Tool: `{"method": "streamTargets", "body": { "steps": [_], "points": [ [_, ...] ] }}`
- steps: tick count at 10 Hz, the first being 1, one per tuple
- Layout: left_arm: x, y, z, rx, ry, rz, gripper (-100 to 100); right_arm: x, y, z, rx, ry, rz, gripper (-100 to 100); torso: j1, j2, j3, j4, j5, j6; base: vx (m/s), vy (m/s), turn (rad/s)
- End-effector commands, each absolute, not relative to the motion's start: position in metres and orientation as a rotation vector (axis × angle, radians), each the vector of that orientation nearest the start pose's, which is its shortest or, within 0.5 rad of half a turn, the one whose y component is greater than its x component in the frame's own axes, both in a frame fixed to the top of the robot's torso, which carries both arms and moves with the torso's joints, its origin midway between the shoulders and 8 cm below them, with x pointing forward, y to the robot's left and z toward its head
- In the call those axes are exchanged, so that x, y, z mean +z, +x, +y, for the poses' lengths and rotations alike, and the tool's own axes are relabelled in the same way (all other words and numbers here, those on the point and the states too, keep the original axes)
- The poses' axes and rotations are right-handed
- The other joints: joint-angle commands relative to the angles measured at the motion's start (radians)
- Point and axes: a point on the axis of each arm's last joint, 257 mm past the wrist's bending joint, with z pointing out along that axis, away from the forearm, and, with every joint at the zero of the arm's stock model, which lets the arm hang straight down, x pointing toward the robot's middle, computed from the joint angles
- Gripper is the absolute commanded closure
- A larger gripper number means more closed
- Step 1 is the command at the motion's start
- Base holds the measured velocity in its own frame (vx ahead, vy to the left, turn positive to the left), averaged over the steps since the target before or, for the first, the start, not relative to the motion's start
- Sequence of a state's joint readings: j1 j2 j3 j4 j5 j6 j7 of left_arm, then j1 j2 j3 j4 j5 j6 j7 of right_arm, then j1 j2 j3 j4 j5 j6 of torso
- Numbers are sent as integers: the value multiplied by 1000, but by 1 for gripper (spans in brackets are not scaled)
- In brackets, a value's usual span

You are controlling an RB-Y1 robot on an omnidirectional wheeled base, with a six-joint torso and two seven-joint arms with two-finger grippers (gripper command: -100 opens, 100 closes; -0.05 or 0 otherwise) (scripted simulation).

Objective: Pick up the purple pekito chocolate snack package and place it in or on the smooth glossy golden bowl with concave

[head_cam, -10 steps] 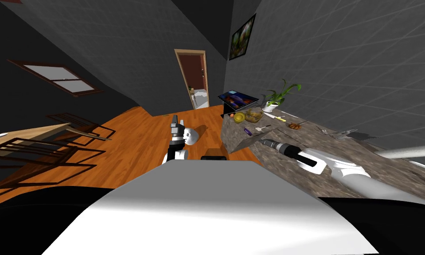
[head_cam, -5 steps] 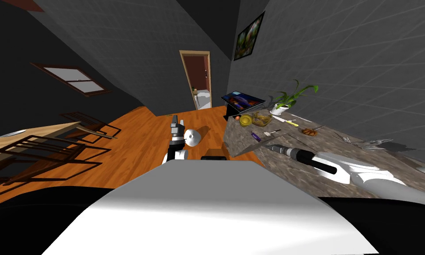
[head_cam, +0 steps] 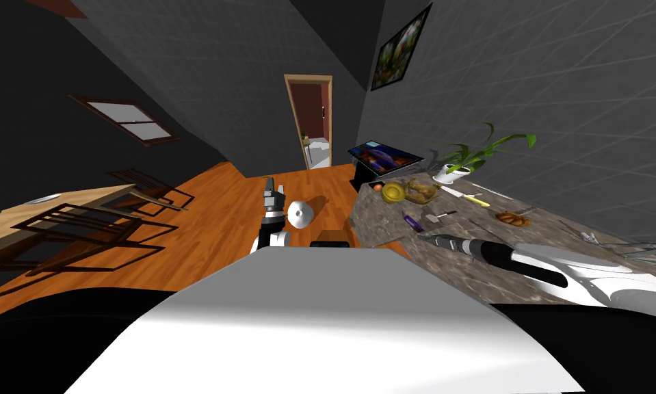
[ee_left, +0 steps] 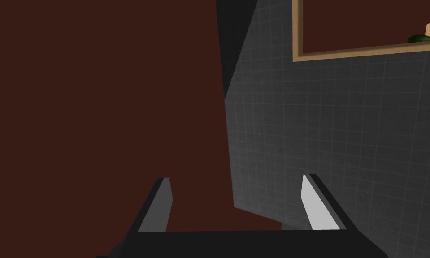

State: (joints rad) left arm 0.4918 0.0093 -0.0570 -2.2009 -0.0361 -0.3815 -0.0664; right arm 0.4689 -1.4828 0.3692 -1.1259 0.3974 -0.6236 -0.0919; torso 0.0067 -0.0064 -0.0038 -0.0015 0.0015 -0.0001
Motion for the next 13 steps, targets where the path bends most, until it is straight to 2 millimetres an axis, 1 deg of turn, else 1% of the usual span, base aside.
{"method": "streamTargets", "body": {
  "steps": [1,2,3,4,5,6,8,9,11,12,13],
  "points": [
    [-34,380,260,-1232,-755,798,0,-334,190,-654,28,-165,2674,-100,0,0,0,0,0,0,188,149,134],
    [-34,380,260,-1232,-756,798,0,-334,190,-654,28,-165,2674,-100,4,-4,-2,-1,1,0,162,119,23],
    [-34,380,260,-1232,-756,798,0,-332,168,-667,5,-186,2733,-100,3,-3,-2,-1,1,0,140,84,65],
    [-34,380,260,-1232,-755,798,0,-332,168,-668,3,-185,2734,-100,1,-2,-1,-1,0,0,102,59,39],
    [-34,380,260,-1232,-755,798,0,-328,147,-680,-22,-203,2789,-100,-1,0,0,0,0,0,115,70,73],
    [-34,380,260,-1232,-755,798,0,-328,147,-680,-22,-203,2789,-100,0,0,0,0,0,0,90,55,38],
    [-34,380,260,-1232,-755,798,0,-317,111,-702,-66,-233,2886,-100,-1,1,1,0,0,0,117,86,84],
    [-34,380,260,-1232,-755,798,0,-317,111,-702,-66,-233,2886,-100,1,0,0,0,0,0,105,62,23],
    [-34,380,260,-1232,-755,798,0,-305,85,-719,-102,-255,2958,-100,-2,1,1,0,0,0,103,53,49],
    [-34,380,260,-1232,-755,798,0,-300,77,-724,-116,-262,2983,-100,-1,1,1,0,0,0,108,81,57],
    [-34,380,260,-1232,-755,798,0,-303,84,-723,-113,-259,2964,-100,0,1,0,0,0,0,48,37,9]
  ]
}}
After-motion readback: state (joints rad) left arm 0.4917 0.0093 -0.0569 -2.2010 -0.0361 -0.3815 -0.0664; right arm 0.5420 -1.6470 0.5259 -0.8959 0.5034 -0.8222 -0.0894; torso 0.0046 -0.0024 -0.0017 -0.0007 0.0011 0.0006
